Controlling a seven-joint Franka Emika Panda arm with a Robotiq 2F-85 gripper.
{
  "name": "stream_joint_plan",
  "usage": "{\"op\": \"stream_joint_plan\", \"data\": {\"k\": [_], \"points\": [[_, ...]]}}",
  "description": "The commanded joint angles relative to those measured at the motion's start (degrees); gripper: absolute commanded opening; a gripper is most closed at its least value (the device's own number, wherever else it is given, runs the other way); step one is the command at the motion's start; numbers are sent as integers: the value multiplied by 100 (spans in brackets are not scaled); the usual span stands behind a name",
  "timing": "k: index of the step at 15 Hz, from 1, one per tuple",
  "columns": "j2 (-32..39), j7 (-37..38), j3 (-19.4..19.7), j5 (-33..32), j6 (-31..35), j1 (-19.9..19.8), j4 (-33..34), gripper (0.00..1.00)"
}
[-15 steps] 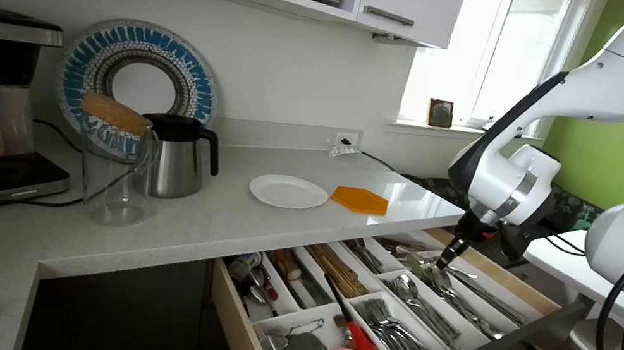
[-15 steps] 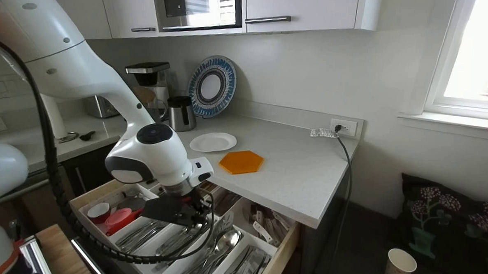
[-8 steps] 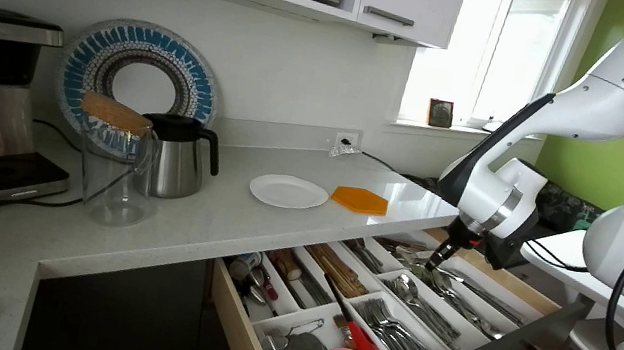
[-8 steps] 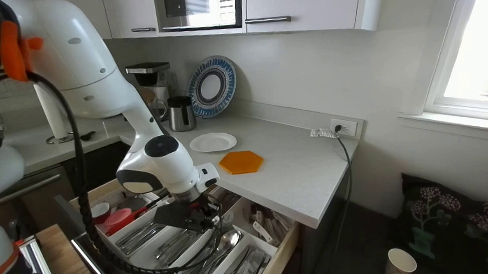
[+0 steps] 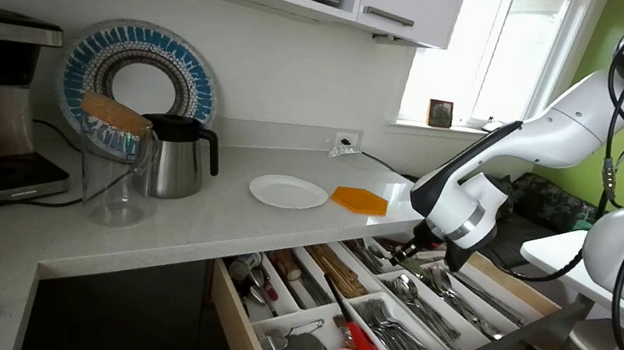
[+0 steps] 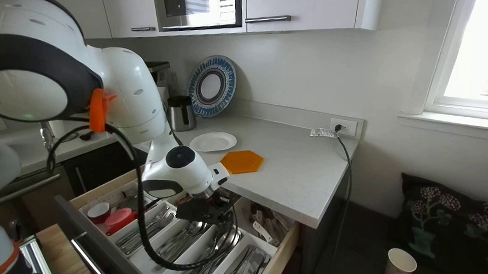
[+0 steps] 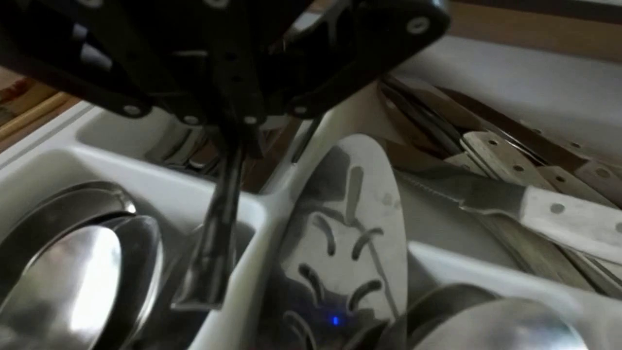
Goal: Put the spoon inside the drawer
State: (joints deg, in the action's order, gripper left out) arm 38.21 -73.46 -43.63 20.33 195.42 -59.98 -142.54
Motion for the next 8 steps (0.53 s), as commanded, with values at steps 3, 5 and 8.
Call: {"op": "stream_joint_plan", "data": {"k": [3,5,8], "points": [[473,1743,970,-2438,83,701,597,2],[572,2242,1151,-3126,154,817,739,2],[578,2922,1362,-3891,122,901,804,2]]}}
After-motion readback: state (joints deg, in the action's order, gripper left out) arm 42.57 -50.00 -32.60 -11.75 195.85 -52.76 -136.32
